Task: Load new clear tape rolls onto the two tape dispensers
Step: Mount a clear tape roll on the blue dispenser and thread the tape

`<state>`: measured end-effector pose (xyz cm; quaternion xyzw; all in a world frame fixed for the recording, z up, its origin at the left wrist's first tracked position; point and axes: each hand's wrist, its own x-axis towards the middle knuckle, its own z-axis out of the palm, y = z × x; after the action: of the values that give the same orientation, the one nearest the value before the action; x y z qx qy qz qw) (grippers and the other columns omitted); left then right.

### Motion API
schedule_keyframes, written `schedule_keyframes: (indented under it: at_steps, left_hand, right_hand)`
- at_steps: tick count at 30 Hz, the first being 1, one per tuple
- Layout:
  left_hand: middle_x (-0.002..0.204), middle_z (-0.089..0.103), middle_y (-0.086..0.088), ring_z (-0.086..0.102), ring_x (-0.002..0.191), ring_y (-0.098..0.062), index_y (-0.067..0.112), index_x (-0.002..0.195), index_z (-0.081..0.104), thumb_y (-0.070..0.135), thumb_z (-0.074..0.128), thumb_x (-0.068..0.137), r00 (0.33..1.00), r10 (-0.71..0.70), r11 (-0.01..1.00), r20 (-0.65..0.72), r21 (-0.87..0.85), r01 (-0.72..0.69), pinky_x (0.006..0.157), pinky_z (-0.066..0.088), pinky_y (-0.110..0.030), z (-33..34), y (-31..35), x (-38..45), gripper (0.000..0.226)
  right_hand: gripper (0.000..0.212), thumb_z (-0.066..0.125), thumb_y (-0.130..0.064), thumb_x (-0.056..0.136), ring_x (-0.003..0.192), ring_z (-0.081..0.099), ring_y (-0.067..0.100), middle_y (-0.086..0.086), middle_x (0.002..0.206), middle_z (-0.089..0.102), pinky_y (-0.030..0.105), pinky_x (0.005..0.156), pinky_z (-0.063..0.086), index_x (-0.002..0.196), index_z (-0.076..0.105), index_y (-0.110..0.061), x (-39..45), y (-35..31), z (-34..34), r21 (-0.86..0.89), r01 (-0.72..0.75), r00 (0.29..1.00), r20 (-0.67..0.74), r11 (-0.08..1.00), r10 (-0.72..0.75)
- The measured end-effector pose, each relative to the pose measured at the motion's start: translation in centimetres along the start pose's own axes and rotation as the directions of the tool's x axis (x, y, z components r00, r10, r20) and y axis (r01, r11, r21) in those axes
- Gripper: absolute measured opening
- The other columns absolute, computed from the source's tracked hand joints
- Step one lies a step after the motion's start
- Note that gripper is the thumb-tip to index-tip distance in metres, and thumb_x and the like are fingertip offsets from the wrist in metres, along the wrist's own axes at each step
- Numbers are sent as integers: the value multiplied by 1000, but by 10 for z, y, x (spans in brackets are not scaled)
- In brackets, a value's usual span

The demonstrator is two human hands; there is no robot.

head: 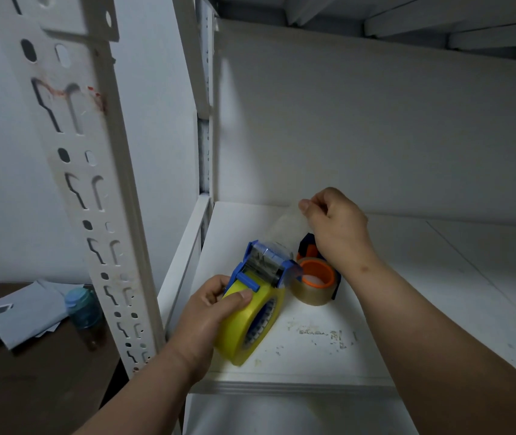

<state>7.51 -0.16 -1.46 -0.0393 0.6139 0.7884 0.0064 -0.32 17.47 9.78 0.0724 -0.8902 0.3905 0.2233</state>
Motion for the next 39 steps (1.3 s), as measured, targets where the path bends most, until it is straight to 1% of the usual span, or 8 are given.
schedule_keyframes:
  at_steps: [9, 12, 19, 23, 27, 31, 35, 39]
  left_hand:
    - [90, 75, -9, 71, 79, -26, 11, 97, 67, 38, 78, 50, 1000, -2, 1000, 13, -19, 2, 69, 56, -37, -3, 0, -1, 56]
    - [89, 75, -8, 71, 79, -25, 12, 97, 67, 38, 78, 49, 1000, -5, 1000, 10, -20, 6, 69, 55, -37, -3, 0, -2, 55]
    - [87, 75, -6, 71, 76, -23, 14, 95, 66, 39, 77, 48, 1000, 4, 1000, 6, -26, -4, 66, 56, -34, -1, 1, -3, 55]
    - [87, 75, -4, 71, 76, -22, 15, 95, 67, 40, 76, 48, 1000, 4, 1000, 7, -28, -4, 66, 56, -33, -1, 1, -4, 54]
    - [87, 75, -6, 71, 77, -24, 15, 94, 66, 38, 76, 48, 1000, 6, 999, 13, -39, -5, 66, 56, -34, -1, 2, -5, 52]
    - [86, 74, -7, 69, 78, -25, 18, 88, 68, 37, 76, 48, 1000, 3, 998, 7, -56, -2, 69, 55, -36, -3, 0, -5, 45]
    - [85, 74, -5, 70, 78, -23, 20, 86, 69, 31, 78, 54, 1000, -1, 998, 18, -59, 2, 70, 54, -36, -4, 0, -6, 35]
    - [85, 75, -3, 70, 78, -22, 16, 93, 67, 24, 71, 64, 1000, -6, 998, 15, -59, 7, 71, 55, -36, -3, 0, -5, 30]
  right_hand:
    - [28, 58, -40, 89, 66, 53, 19, -2, 68, 56, 36, 65, 46, 74, 54, -18, -18, 36, 39, 199, -298, 933, 266, 934, 242]
    - [28, 58, -51, 83, 63, 52, 18, -6, 64, 57, 36, 63, 44, 68, 54, -28, -23, 41, 44, 182, -355, 902, 323, 917, 285]
    - [30, 67, -42, 83, 67, 56, 21, 7, 73, 62, 42, 66, 53, 71, 53, -19, -28, 39, 46, 198, -504, 807, 455, 841, 377]
    - [26, 62, -33, 90, 61, 49, 13, 3, 72, 58, 26, 56, 42, 75, 51, -15, -28, 36, 48, 160, -506, 811, 423, 847, 405]
    - [21, 58, -15, 92, 55, 45, 6, -3, 66, 55, 14, 36, 36, 72, 54, -11, -29, 30, 43, 213, -611, 735, 512, 763, 445]
    - [15, 51, -9, 92, 64, 51, 7, -1, 78, 61, 16, 47, 39, 83, 62, -15, -37, 29, 50, 146, -503, 805, 439, 852, 399]
    - [28, 45, -4, 94, 67, 57, 8, -2, 79, 64, 18, 55, 45, 80, 67, -15, -41, 28, 49, 234, -548, 778, 496, 803, 386]
    - [23, 50, -21, 95, 74, 65, 8, 2, 90, 70, 19, 61, 49, 90, 72, -18, -39, 25, 46, 323, -536, 802, 483, 780, 351]
